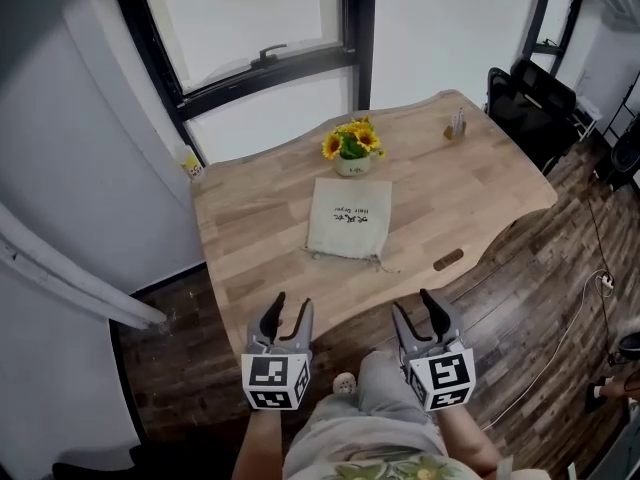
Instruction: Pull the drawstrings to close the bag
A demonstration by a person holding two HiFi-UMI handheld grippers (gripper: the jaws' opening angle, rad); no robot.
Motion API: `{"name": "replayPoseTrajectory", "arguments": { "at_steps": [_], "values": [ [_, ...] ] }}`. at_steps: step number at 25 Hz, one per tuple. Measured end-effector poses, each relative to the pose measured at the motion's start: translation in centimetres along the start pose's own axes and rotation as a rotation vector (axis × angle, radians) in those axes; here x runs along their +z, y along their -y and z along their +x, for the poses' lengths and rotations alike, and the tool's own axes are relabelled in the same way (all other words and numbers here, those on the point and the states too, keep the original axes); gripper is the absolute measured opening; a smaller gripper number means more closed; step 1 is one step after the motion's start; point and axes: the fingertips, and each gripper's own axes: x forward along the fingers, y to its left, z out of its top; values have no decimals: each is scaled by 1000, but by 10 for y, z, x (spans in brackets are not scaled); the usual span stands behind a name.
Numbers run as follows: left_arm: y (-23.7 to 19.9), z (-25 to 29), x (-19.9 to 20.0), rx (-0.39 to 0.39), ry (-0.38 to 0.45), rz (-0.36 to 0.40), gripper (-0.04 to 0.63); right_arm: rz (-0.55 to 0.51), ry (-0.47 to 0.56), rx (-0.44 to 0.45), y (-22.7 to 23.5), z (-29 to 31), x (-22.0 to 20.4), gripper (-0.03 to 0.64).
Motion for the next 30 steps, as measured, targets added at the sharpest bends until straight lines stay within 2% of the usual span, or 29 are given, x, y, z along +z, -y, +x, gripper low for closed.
{"name": "replayPoseTrajectory", "arguments": {
  "at_steps": [5,17,30],
  "values": [
    [-15,25,-12,13,-49,1,183,36,-54,-11,14,16,-19,198],
    [-40,89,-33,-14,-153,48,183,32,-125,-4,30,78,-38,198],
    [-40,162,-84,-122,-339,82,181,79,-258,-8,45,135,-86,218]
  ]
}}
